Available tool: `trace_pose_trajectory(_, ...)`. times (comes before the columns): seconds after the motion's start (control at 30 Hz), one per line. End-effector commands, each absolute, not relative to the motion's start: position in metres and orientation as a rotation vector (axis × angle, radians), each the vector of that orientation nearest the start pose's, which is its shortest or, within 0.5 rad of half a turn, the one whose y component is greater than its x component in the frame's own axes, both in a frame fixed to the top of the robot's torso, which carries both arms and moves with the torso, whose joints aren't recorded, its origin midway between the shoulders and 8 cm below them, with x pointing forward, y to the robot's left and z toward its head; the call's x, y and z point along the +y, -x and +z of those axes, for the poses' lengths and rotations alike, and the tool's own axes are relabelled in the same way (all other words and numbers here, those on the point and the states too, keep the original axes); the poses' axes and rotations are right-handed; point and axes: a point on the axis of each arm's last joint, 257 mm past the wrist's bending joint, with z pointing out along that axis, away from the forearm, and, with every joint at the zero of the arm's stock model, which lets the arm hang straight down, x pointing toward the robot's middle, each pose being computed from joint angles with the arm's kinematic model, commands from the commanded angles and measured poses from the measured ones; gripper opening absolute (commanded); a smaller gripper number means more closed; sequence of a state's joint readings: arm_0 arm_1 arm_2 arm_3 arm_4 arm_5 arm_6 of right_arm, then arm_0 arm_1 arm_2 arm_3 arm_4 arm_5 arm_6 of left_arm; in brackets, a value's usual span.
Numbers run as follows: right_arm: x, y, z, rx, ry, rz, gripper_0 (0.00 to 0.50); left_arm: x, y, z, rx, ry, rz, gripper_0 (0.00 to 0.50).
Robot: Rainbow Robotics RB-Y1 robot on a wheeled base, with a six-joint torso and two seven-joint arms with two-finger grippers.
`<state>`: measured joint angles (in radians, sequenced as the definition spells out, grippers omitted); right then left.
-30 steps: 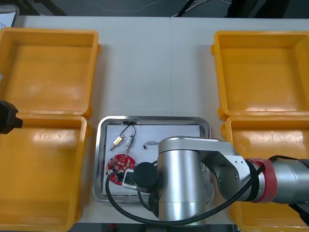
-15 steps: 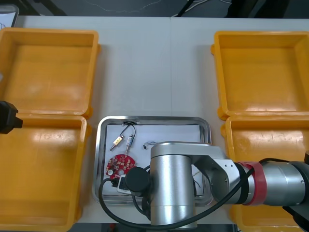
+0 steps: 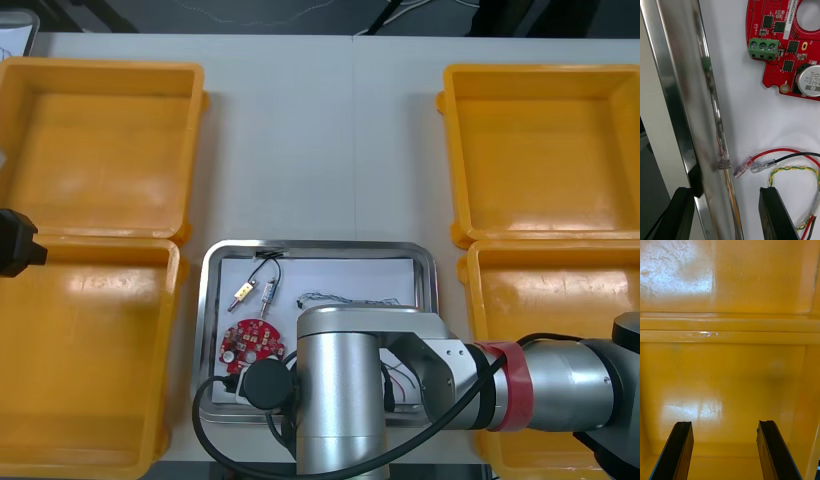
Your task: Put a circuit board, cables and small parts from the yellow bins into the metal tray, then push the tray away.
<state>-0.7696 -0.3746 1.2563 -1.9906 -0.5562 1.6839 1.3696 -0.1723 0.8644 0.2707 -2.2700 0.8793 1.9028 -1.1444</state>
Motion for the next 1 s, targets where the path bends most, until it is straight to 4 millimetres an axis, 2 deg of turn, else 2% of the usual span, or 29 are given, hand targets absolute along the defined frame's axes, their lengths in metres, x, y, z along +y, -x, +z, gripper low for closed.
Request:
trace_pose_trajectory(0.03, 0.0198, -0.2638, -0.3406, 2.136, 1.924, -0.185, 0.500, 0.3650, -0.3669, -0.1401, 2.627, -0.056, 0.084, 0.500)
trace_pose_trajectory(1.0, 0.0204, -0.2595, -0.3478, 2.142, 1.906, -0.168, 0.500, 0.3650, -0.3669, -0.1401, 2.627, -0.056, 0.084, 0.500)
